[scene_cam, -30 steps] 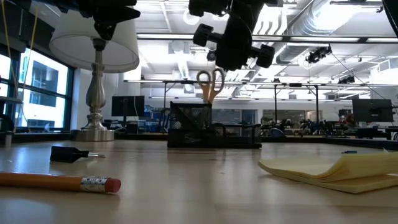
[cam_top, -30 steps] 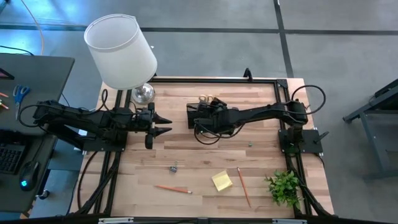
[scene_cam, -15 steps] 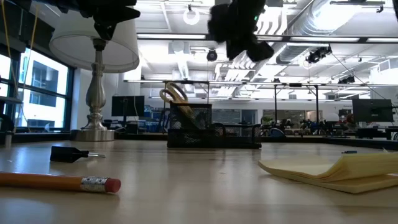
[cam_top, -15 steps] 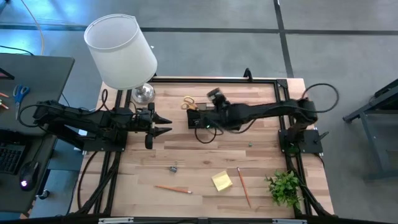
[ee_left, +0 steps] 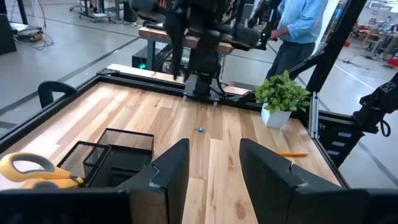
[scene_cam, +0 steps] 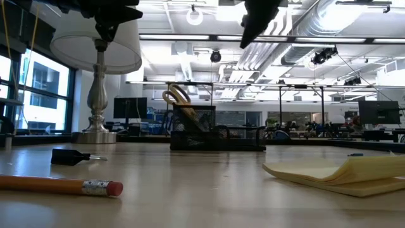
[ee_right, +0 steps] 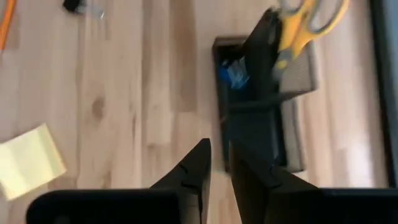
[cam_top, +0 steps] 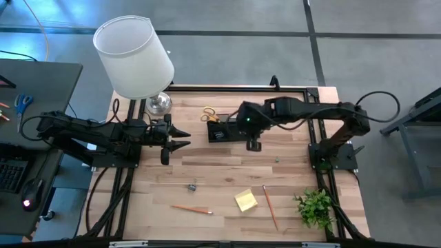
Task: Pick and place office supplies into organizer
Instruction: Put the left orange pencil into the black desk organizer
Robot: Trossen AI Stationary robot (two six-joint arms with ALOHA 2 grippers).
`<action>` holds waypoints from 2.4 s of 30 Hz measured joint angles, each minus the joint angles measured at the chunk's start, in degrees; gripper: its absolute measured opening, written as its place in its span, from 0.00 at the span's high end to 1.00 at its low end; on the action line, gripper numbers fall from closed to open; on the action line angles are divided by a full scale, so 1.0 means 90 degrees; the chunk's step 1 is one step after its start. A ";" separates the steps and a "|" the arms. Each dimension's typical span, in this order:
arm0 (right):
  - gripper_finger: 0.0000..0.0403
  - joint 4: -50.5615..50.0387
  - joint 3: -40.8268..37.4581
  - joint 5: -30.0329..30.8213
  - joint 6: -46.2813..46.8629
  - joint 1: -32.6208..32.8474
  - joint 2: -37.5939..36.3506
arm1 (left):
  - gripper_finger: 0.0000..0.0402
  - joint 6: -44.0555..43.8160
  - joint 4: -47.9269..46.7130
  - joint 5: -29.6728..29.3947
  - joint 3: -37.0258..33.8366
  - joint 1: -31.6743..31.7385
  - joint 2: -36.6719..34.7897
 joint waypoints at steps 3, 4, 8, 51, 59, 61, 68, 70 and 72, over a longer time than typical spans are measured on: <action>0.89 -0.0330 -0.0135 -0.0138 0.0128 0.0125 0.0094 | 0.67 -0.0001 -0.0062 0.0003 0.0000 0.0000 -0.0002; 0.90 -0.0368 -0.0275 -0.0210 0.0173 0.0173 0.0085 | 0.67 -0.0002 -0.0120 0.0016 0.0000 0.0000 -0.0002; 0.94 -0.0324 -0.1206 -0.0688 0.0777 0.0361 -0.0127 | 0.67 -0.0101 -0.0275 0.0166 0.0000 0.0000 0.0000; 0.88 0.8087 -0.6875 0.1635 0.2790 0.3069 -0.2646 | 0.47 -0.2220 -0.1051 -0.0941 0.2062 -0.4262 0.5510; 0.88 0.8249 -0.6875 0.2476 0.2664 0.3065 -0.2646 | 0.58 -0.2294 -0.1276 -0.0955 0.2062 -0.4262 0.5508; 0.88 0.8299 -0.6875 0.2447 0.2633 0.3066 -0.2643 | 0.60 -0.2193 -0.1217 -0.0991 0.2062 -0.4262 0.5508; 0.88 0.8857 -0.6875 0.1951 0.2491 0.3066 -0.2576 | 0.64 -0.2117 -0.0791 -0.1359 0.2062 -0.4252 0.5506; 0.88 0.9082 -0.6875 0.1604 0.2286 0.3066 -0.2510 | 0.64 -0.2147 -0.0651 -0.1504 0.2062 -0.4250 0.5506; 0.88 0.9400 -0.6875 0.1238 0.2010 0.3066 -0.2436 | 0.64 -0.2219 -0.0401 -0.1554 0.2062 -0.4252 0.5571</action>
